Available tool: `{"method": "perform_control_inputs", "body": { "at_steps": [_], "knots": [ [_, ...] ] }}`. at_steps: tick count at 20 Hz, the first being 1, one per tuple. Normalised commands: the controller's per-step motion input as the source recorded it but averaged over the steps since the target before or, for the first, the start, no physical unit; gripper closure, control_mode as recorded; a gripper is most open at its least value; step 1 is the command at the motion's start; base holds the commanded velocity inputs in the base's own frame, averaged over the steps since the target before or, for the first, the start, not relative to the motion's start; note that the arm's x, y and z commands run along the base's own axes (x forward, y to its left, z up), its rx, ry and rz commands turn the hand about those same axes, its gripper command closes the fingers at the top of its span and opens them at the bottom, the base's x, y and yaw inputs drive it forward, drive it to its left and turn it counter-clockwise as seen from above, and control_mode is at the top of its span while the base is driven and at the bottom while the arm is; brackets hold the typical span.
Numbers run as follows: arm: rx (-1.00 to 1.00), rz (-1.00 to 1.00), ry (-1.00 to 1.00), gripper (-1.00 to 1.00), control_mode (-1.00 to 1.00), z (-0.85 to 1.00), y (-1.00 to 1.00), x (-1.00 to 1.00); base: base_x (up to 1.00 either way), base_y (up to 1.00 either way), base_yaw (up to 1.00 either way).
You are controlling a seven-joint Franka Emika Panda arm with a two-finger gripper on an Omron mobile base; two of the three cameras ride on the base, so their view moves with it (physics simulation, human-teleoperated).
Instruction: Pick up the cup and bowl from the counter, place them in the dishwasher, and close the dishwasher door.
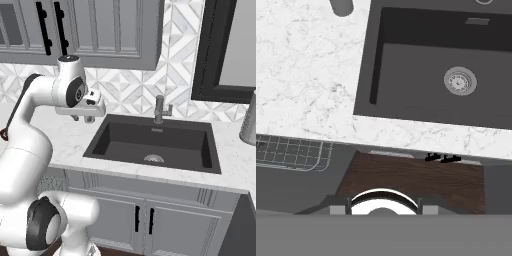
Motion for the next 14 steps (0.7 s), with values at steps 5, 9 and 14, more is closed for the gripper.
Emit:
{"method": "perform_control_inputs", "body": {
  "at_steps": [5,9,14],
  "knots": [
    [0.0,0.0,0.0,-1.0,-1.0,0.0,0.0,-0.25,0.0,0.0,0.0],
    [0.01,0.0,0.0,-1.0,-1.0,-0.17,0.0,-0.72,0.0,0.0,0.0],
    [0.05,0.0,0.04,-1.0,-1.0,-0.43,0.0,-0.51,0.0,0.0,0.0]
  ]
}}
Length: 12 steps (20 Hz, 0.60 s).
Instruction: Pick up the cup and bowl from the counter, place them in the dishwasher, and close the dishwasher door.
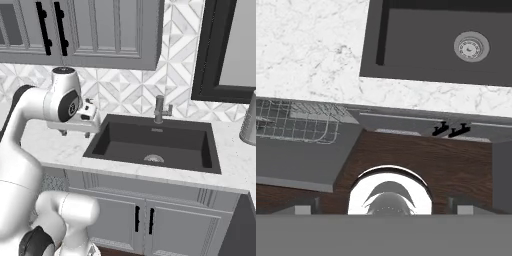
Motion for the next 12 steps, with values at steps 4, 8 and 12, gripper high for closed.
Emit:
{"method": "perform_control_inputs", "body": {
  "at_steps": [4,8,12],
  "knots": [
    [0.01,0.0,0.01,-1.0,-1.0,-0.47,0.06,-0.19,0.0,0.0,0.0],
    [0.0,0.01,0.0,-1.0,1.0,-0.12,0.04,0.0,0.05,0.18,0.01],
    [0.0,0.0,0.0,-1.0,1.0,0.0,0.0,0.0,0.03,0.31,0.24]
  ]
}}
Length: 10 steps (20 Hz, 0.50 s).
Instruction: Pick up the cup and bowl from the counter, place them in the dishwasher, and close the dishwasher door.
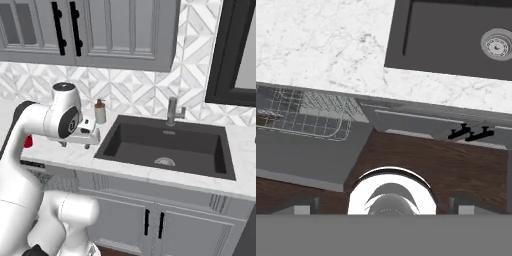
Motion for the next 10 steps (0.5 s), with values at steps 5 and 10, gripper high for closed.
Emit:
{"method": "perform_control_inputs", "body": {
  "at_steps": [5,10],
  "knots": [
    [0.0,0.0,0.0,-1.0,1.0,0.0,0.0,0.0,-0.06,-0.51,0.6],
    [0.0,0.0,0.0,-1.0,1.0,0.0,0.0,0.0,0.0,-0.54,0.79]
  ]
}}
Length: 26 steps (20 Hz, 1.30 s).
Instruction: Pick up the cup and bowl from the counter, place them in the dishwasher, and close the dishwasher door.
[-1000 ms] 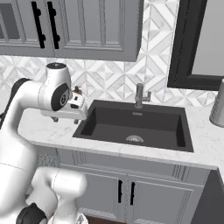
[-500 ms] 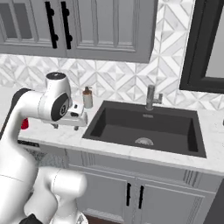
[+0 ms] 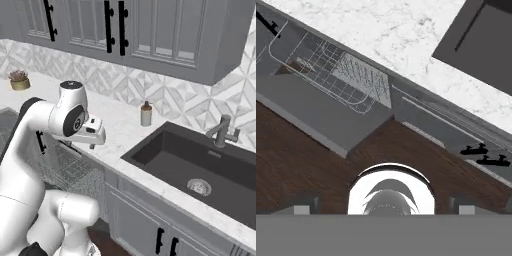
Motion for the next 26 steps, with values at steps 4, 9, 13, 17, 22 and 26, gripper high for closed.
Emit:
{"method": "perform_control_inputs", "body": {
  "at_steps": [4,9,13,17,22,26],
  "knots": [
    [0.0,0.0,0.0,-1.0,1.0,0.0,0.0,0.0,0.23,-0.32,0.78],
    [0.0,0.0,0.0,-1.0,1.0,0.0,0.0,0.0,0.26,-0.52,0.61],
    [0.0,0.0,0.0,-1.0,1.0,0.0,0.0,0.0,0.23,-0.41,0.22],
    [0.0,0.0,0.0,-1.0,1.0,0.0,0.0,0.0,0.28,-0.34,0.17],
    [0.0,0.0,0.0,-1.0,1.0,0.0,0.0,0.0,0.05,-0.67,0.27],
    [0.0,0.0,0.0,-1.0,1.0,0.0,0.0,0.0,0.0,-0.6,0.28]
  ]
}}
